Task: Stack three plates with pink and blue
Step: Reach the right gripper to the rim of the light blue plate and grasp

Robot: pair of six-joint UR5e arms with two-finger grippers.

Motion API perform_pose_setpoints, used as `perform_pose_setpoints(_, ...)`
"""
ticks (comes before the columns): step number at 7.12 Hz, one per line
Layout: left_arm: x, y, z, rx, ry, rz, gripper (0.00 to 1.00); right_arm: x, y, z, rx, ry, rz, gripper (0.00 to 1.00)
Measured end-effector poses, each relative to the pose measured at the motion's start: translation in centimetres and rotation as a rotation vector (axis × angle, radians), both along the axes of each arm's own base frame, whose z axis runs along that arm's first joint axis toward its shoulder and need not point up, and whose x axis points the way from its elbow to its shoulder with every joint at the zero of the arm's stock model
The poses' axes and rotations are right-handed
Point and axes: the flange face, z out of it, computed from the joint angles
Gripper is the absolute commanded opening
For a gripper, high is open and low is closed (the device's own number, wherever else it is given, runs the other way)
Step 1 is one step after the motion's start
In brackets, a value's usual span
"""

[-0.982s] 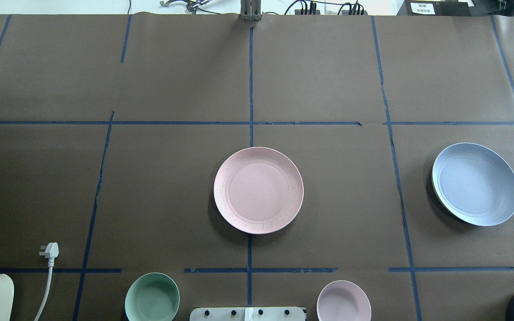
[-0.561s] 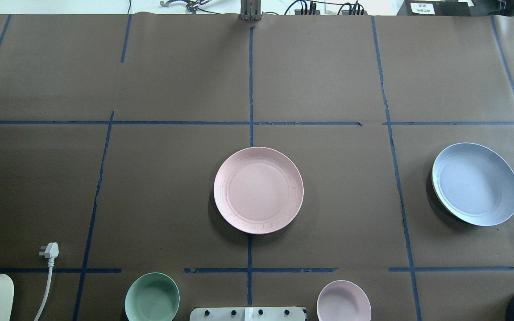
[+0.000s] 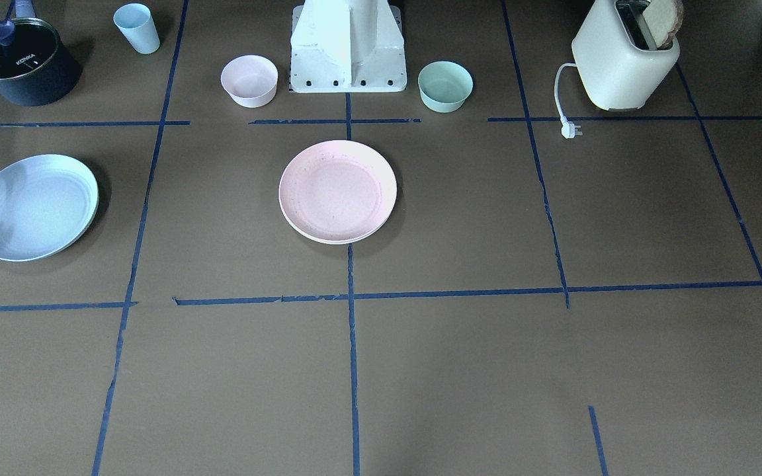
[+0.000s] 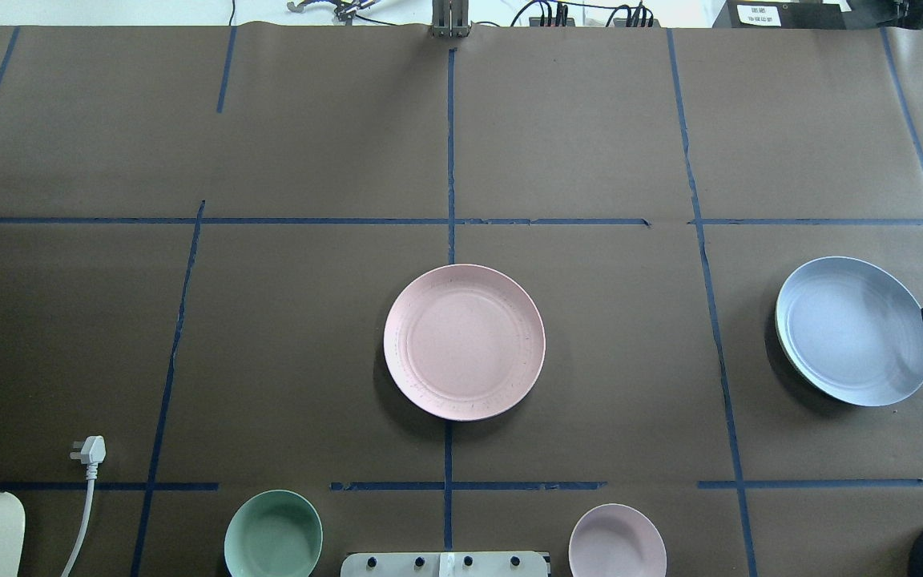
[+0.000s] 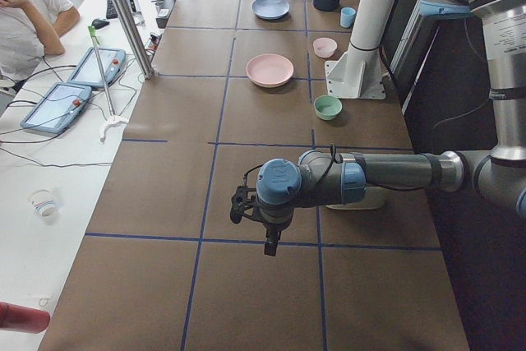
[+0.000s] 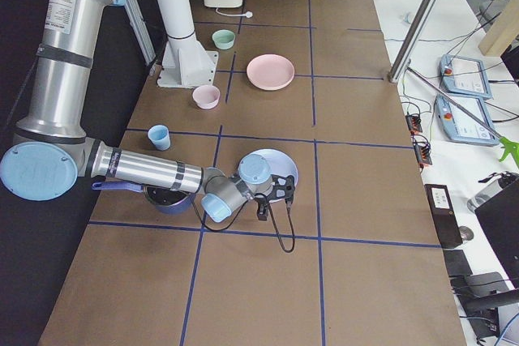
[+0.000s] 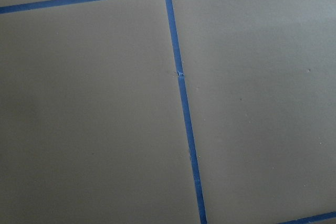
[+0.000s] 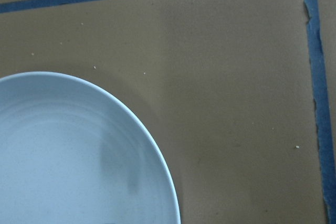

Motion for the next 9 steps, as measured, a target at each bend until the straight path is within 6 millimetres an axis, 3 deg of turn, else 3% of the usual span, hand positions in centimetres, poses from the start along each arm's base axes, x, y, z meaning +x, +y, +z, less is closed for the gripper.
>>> perform_pose_setpoints(1, 0.0, 0.0, 0.0, 0.000, 0.000, -0.001, 1.00, -0.8, 0.2, 0.5, -0.005, 0.006, -0.011, 0.61)
perform_pose_setpoints(3, -0.1, 0.0, 0.0, 0.001, -0.001, 0.000, 1.00, -2.0, -0.1, 0.3, 0.001, 0.004, -0.030, 0.20)
perform_pose_setpoints(5, -0.1, 0.1, 0.1, 0.002, -0.001, 0.000, 1.00, -2.3, -0.3, 0.1, 0.006, 0.002, -0.034, 0.02)
perform_pose_setpoints(8, -0.1, 0.1, 0.1, 0.001, 0.000, 0.001, 1.00, -2.4, -0.3, -0.1, 0.008, -0.002, -0.035, 0.00)
perform_pose_setpoints(9, -0.1, 0.1, 0.1, 0.002, 0.000, 0.001, 1.00, -2.5, -0.4, -1.0, 0.015, -0.017, -0.037, 0.00)
